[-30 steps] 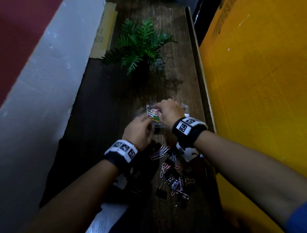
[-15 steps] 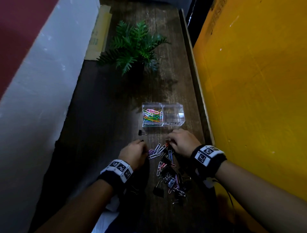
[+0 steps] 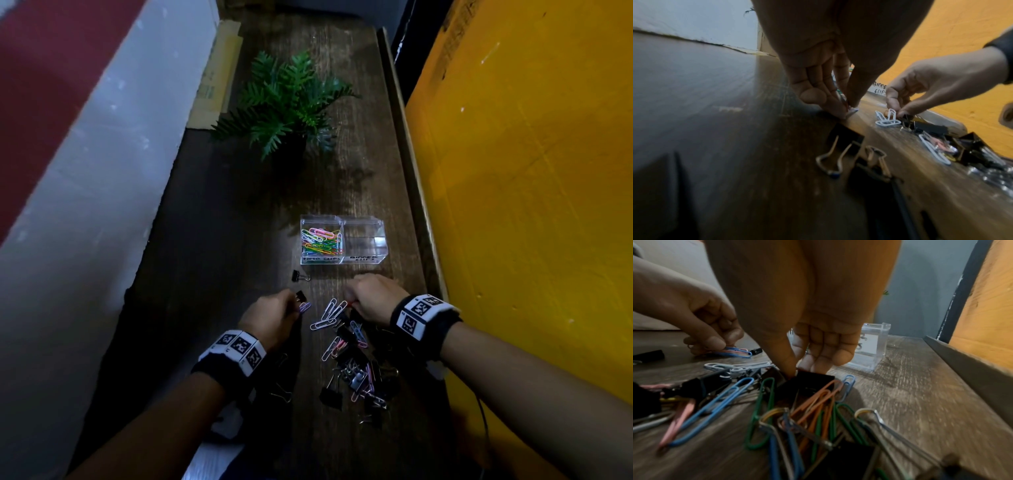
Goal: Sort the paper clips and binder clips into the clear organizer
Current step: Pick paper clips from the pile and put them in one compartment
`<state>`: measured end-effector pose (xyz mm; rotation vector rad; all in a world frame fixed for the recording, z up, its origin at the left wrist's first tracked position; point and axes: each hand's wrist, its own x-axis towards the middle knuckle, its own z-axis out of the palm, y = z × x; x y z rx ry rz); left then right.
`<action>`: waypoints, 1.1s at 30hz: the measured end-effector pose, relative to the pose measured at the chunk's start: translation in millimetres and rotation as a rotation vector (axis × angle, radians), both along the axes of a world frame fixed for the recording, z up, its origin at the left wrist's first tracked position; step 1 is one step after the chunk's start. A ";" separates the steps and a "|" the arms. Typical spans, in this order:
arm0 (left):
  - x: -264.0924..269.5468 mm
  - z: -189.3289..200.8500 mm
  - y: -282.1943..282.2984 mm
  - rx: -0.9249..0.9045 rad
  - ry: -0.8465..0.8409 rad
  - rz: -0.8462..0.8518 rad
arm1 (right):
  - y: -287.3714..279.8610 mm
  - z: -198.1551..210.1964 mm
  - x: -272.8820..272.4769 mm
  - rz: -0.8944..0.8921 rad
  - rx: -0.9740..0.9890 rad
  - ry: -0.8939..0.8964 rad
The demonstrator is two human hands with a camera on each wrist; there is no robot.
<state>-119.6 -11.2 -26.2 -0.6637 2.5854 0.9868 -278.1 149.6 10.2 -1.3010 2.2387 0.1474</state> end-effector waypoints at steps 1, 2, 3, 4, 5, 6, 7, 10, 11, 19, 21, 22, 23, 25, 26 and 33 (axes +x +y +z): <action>0.3 0.4 0.0 0.013 0.007 0.010 | 0.3 0.1 0.2 -0.022 -0.003 -0.025; 0.6 1.0 0.1 0.019 0.017 0.014 | 0.4 0.6 0.6 -0.040 -0.002 -0.039; 0.7 2.1 0.2 0.020 0.025 0.013 | 0.4 0.3 0.7 -0.048 0.002 -0.041; 0.9 3.4 0.6 0.025 0.033 0.012 | 0.3 0.3 0.8 -0.045 0.009 -0.032; 1.1 5.3 1.2 0.035 0.049 0.015 | 0.9 -0.8 0.4 -0.034 0.011 -0.020; 1.3 6.8 1.6 0.044 0.073 0.023 | 1.8 -1.3 -0.1 -0.022 0.015 -0.002; 1.1 8.3 1.8 0.048 0.102 0.035 | 3.0 -1.8 -1.0 -0.012 0.015 0.020; -3.0 13.9 0.3 0.045 0.183 0.048 | 7.2 1.6 -3.2 0.006 -0.013 0.122; -6.5 17.6 -1.4 0.037 0.195 0.044 | 8.3 3.6 -4.2 0.002 -0.028 0.158; -74.2 57.4 -30.1 -0.186 0.346 -0.055 | 9.7 16.8 -3.1 -0.197 -0.152 0.119; -90.8 60.1 -36.2 -0.260 0.364 -0.131 | 10.3 21.8 -2.1 -0.231 -0.237 0.090; -97.1 60.4 -37.6 -0.294 0.369 -0.171 | 10.4 24.9 -1.7 -0.241 -0.283 0.087; -102.4 60.2 -38.4 -0.322 0.370 -0.210 | 10.1 27.7 -2.0 -0.253 -0.324 0.088; -109.4 57.0 -37.6 -0.364 0.356 -0.275 | 7.9 32.1 -4.6 -0.279 -0.384 0.104; -110.9 54.4 -36.2 -0.380 0.343 -0.295 | 5.6 35.0 -6.9 -0.297 -0.397 0.118; -100.5 35.2 -24.8 -0.407 0.362 -0.374 | -37.4 49.5 -37.0 -0.365 -0.473 0.182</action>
